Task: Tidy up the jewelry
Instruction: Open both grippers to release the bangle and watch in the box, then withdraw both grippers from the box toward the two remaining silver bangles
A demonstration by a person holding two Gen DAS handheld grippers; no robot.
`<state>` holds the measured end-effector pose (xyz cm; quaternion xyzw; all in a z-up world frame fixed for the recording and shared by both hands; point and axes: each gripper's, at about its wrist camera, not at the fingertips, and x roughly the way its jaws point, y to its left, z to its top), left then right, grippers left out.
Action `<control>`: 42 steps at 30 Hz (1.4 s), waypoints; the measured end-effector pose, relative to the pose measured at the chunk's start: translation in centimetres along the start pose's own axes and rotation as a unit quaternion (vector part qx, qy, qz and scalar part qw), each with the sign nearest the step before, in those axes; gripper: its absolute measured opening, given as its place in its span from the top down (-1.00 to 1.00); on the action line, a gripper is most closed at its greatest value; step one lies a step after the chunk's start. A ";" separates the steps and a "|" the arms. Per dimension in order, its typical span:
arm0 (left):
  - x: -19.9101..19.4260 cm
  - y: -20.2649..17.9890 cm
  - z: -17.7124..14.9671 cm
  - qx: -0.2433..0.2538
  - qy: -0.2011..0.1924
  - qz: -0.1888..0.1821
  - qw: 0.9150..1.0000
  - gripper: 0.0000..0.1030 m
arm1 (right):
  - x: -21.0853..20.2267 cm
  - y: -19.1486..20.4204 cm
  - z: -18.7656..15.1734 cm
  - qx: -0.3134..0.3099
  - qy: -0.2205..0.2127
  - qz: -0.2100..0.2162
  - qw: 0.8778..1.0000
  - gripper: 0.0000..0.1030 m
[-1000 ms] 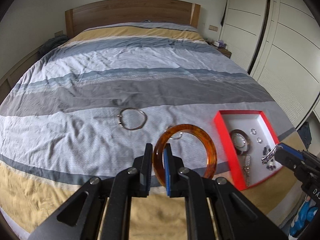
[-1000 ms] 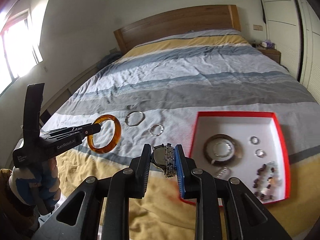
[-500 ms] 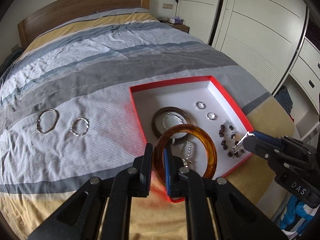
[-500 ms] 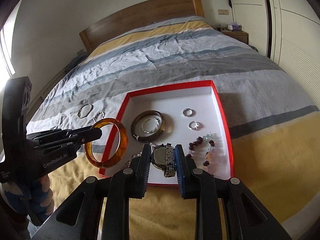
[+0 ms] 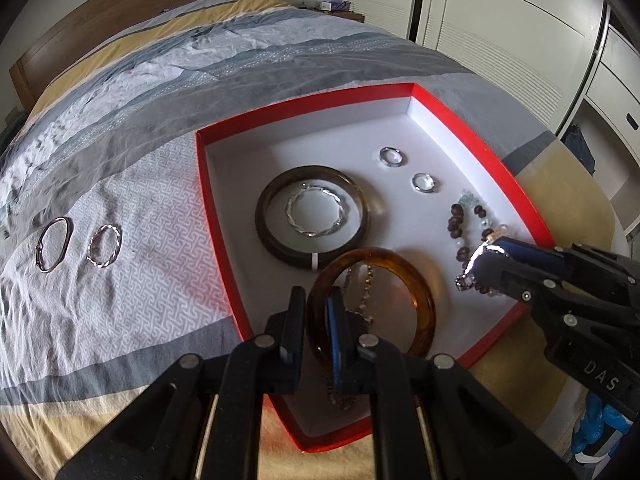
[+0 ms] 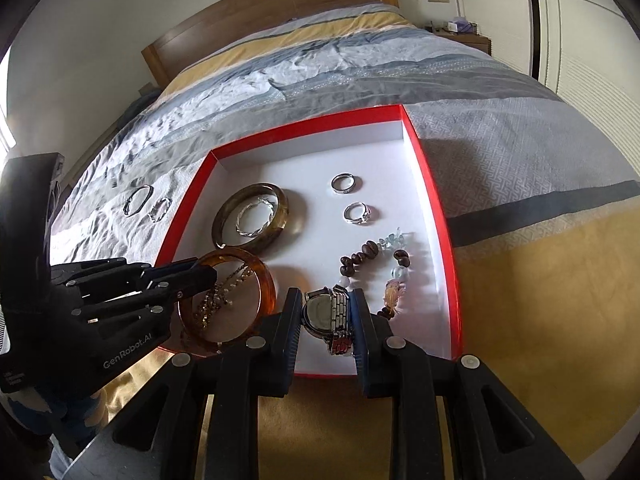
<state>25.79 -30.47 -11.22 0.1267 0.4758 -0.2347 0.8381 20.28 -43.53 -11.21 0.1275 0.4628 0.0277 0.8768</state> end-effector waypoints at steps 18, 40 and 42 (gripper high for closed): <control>-3.6 0.5 0.5 -0.022 -0.023 -0.012 0.999 0.66 | -4.7 -0.7 -0.4 0.020 -0.005 -0.054 0.998 0.43; -26.4 6.6 -10.8 -0.101 -0.145 0.041 0.983 0.46 | -25.3 13.6 -3.5 -0.061 -0.147 -0.010 0.987 0.22; -27.7 7.8 -12.4 -0.111 -0.151 0.057 0.981 0.45 | -25.8 14.8 -4.0 -0.071 -0.148 -0.003 0.986 0.22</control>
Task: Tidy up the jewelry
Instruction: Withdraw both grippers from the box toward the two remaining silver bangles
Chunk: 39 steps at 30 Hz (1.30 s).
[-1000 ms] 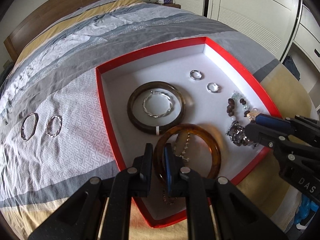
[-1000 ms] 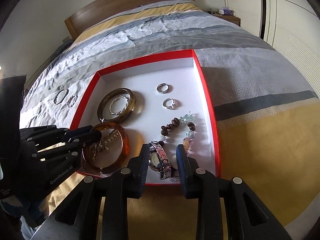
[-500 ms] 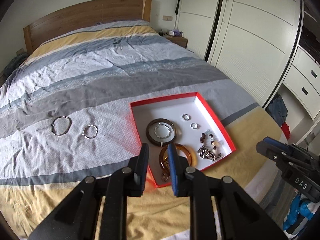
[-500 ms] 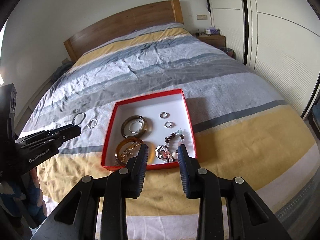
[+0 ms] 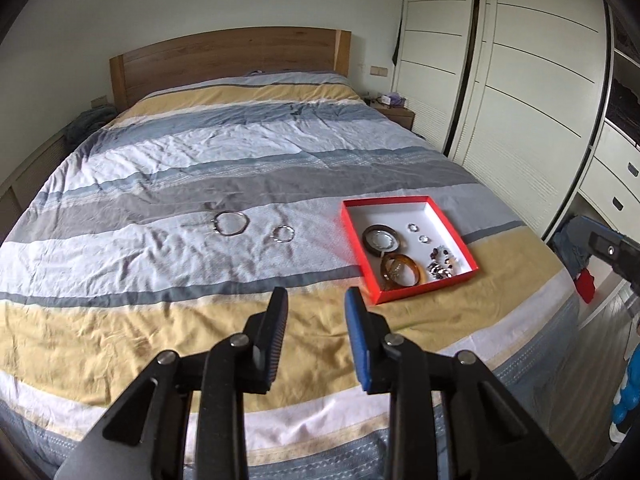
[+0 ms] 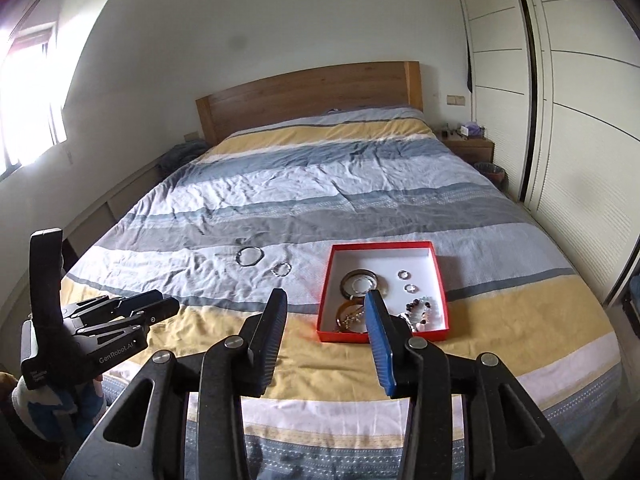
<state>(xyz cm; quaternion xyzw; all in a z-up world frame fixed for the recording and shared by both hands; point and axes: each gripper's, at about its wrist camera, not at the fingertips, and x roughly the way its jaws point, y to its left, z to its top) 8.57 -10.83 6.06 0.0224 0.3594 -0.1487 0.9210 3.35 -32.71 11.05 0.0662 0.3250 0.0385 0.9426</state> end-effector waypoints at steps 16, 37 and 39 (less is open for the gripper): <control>2.9 13.2 0.0 -0.096 0.030 0.066 0.993 0.44 | 9.8 8.2 2.3 -0.081 0.061 0.071 0.992 0.21; 26.2 17.5 5.8 -0.137 0.095 0.030 0.986 0.43 | 36.1 7.6 1.5 -0.020 0.172 0.076 0.982 -0.01; 28.0 17.7 6.0 -0.137 0.099 0.032 0.985 0.43 | 37.7 7.7 1.2 -0.017 0.176 0.075 0.981 -0.01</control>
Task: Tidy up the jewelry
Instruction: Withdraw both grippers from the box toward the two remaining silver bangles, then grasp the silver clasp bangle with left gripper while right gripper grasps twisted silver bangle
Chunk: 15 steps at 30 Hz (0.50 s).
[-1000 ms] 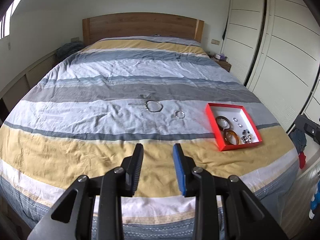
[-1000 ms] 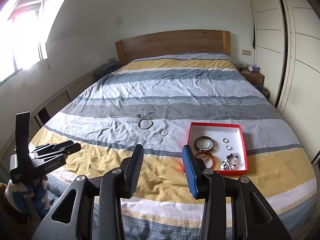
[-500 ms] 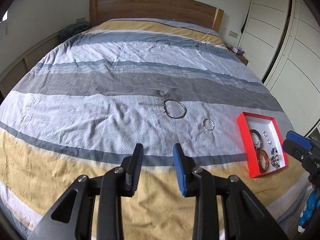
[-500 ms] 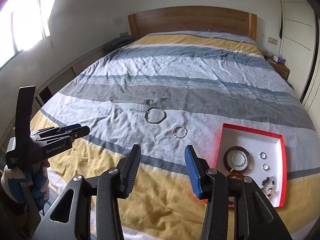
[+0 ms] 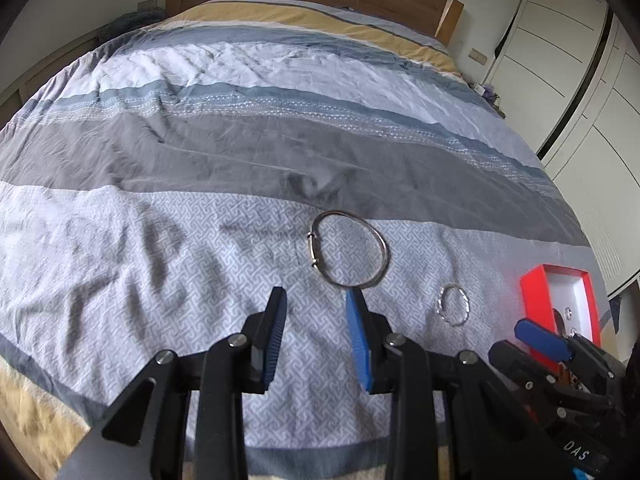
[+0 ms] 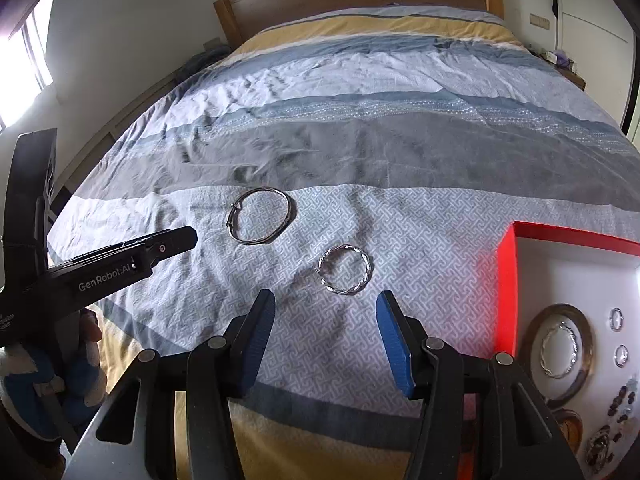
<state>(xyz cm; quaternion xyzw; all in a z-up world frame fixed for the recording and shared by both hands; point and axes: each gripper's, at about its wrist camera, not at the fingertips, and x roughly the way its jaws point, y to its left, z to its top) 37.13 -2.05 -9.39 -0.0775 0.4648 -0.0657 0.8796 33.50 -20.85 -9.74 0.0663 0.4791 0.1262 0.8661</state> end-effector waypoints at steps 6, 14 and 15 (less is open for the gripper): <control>4.1 0.1 1.3 -0.001 0.013 0.008 1.000 0.43 | 3.2 -0.1 0.5 0.009 0.005 -0.003 1.000 -0.01; 7.1 -0.5 1.9 0.014 0.018 0.031 0.999 0.43 | 6.0 -0.9 0.7 0.020 0.011 -0.014 1.000 0.00; 7.2 -0.6 1.9 0.017 0.018 0.036 0.999 0.43 | 6.1 -0.9 0.7 0.019 0.011 -0.013 1.000 0.04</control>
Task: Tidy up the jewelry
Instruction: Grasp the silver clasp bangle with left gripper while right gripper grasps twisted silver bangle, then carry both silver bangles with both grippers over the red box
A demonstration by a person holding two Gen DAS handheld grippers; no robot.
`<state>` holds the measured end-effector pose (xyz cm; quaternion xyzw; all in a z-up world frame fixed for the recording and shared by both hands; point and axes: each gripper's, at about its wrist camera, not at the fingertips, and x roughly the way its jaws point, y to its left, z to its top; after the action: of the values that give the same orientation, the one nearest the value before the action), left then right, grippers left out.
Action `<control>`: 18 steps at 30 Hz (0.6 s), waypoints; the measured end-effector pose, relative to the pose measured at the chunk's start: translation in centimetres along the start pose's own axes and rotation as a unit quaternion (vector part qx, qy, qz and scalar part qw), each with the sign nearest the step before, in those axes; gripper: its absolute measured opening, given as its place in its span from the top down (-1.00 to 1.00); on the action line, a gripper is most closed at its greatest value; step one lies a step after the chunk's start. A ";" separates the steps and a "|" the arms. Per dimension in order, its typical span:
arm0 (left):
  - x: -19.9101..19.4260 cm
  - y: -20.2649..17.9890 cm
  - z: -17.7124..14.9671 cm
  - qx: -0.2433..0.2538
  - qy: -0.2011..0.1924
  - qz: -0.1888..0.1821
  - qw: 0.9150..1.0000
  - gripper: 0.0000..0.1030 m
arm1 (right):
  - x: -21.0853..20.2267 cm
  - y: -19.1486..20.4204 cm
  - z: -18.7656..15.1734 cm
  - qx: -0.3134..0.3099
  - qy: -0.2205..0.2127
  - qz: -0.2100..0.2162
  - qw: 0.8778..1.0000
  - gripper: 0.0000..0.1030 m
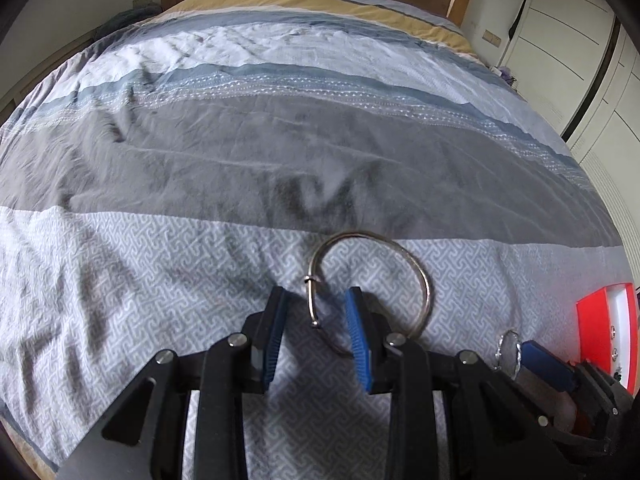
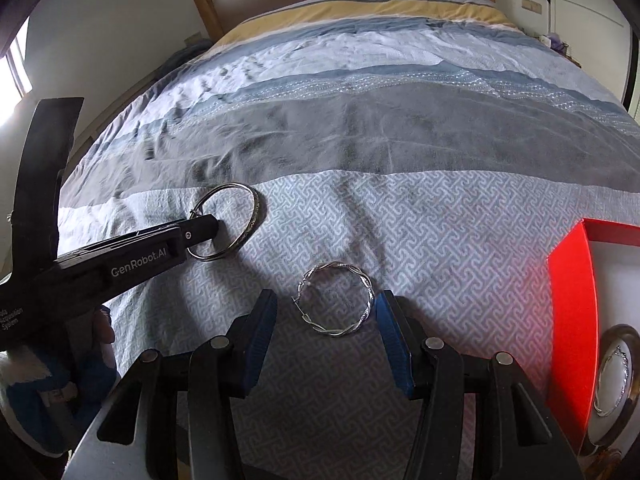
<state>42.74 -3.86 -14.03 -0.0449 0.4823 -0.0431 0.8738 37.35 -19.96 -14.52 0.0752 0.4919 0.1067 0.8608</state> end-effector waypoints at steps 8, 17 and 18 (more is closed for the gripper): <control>0.0 -0.7 -0.5 0.019 -0.006 0.012 1.000 0.80 | 0.1 0.1 -0.3 0.006 -0.006 0.017 1.000 0.19; -3.0 -0.5 -1.8 0.010 -0.011 0.004 1.000 0.90 | -3.1 1.1 -1.0 -0.001 -0.024 0.035 0.999 0.20; -3.5 -0.5 -2.1 0.012 -0.012 0.006 1.000 0.90 | -3.7 1.3 -1.2 -0.002 -0.026 0.036 0.999 0.20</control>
<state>39.10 -4.02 -12.10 -0.0319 0.4717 -0.0434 0.8801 34.35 -19.68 -11.71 0.0937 0.4662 0.1369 0.8690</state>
